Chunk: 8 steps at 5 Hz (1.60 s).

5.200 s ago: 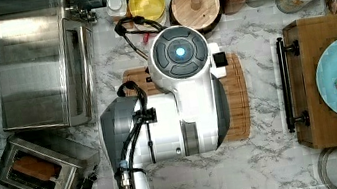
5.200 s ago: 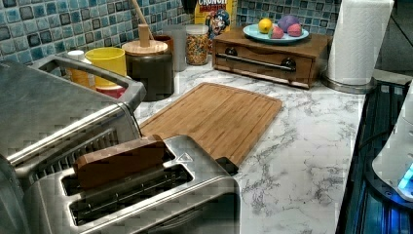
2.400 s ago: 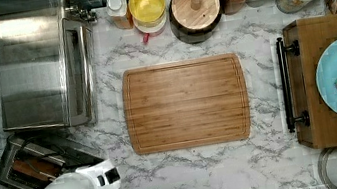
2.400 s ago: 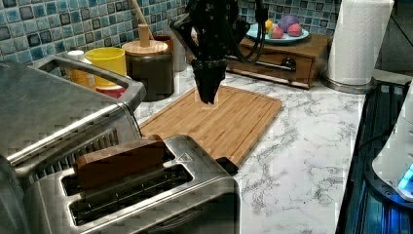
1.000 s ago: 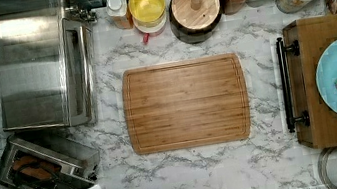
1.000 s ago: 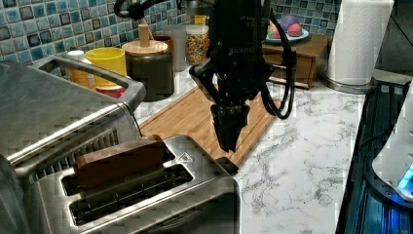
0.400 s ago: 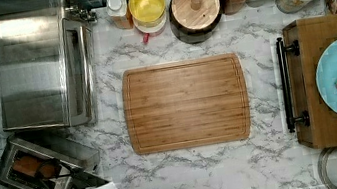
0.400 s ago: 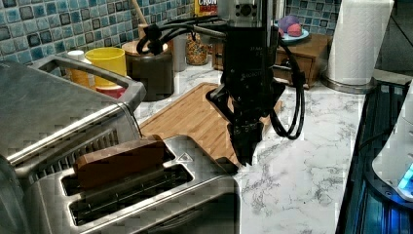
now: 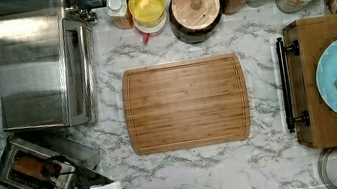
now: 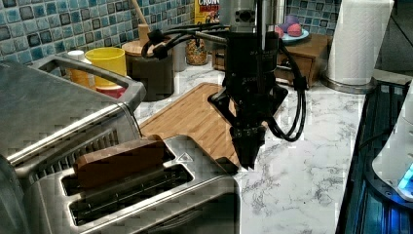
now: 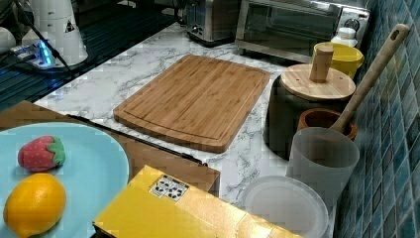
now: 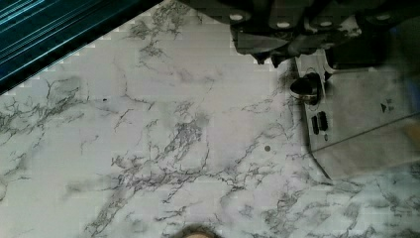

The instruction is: Turn on the toaster.

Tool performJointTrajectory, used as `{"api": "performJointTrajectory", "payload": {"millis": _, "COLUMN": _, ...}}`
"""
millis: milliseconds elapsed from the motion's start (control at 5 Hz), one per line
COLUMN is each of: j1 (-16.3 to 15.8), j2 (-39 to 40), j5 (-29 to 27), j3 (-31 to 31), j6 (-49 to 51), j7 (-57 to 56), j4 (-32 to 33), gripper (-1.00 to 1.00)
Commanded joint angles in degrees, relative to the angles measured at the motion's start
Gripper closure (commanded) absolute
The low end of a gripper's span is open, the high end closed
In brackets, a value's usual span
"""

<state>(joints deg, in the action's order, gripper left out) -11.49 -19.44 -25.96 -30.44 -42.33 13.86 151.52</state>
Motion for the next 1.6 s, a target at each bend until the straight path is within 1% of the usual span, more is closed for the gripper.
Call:
{"api": "performJointTrajectory", "payload": {"millis": 200, "j1": -0.41, "j2": 1.13, "j5": -2.13, "j3": 2.64, "j6": -1.87, "j7": -4.63, "j4": -2.29, "gripper": 1.00}}
{"api": "performJointTrajectory", "payload": {"millis": 400, "j1": -0.80, "j2": 3.24, "j5": -2.92, "j3": 3.12, "j6": -1.55, "j7": -6.82, "j4": -3.23, "gripper": 1.00}}
{"api": "performJointTrajectory", "payload": {"millis": 600, "j1": -0.32, "j2": 3.51, "j5": -2.59, "j3": 2.64, "j6": -3.24, "j7": -6.26, "j4": -2.90, "gripper": 1.00}}
{"api": "performJointTrajectory", "payload": {"millis": 800, "j1": 0.83, "j2": 5.97, "j5": -0.80, "j3": 2.39, "j6": -4.94, "j7": -5.01, "j4": -1.60, "gripper": 1.00}}
{"api": "performJointTrajectory", "payload": {"millis": 1000, "j1": 2.93, "j2": 12.53, "j5": 0.03, "j3": 3.76, "j6": -3.78, "j7": -5.67, "j4": -1.91, "gripper": 1.00}}
{"api": "performJointTrajectory", "payload": {"millis": 1200, "j1": 3.80, "j2": 18.90, "j5": -2.21, "j3": 5.17, "j6": -3.78, "j7": -8.77, "j4": -2.22, "gripper": 1.00}}
{"api": "performJointTrajectory", "payload": {"millis": 1400, "j1": 3.28, "j2": 19.53, "j5": -3.94, "j3": 6.31, "j6": -5.97, "j7": -12.17, "j4": -0.89, "gripper": 1.00}}
{"api": "performJointTrajectory", "payload": {"millis": 1600, "j1": 3.33, "j2": 19.53, "j5": -3.93, "j3": 6.25, "j6": -5.97, "j7": -12.17, "j4": -0.89, "gripper": 1.00}}
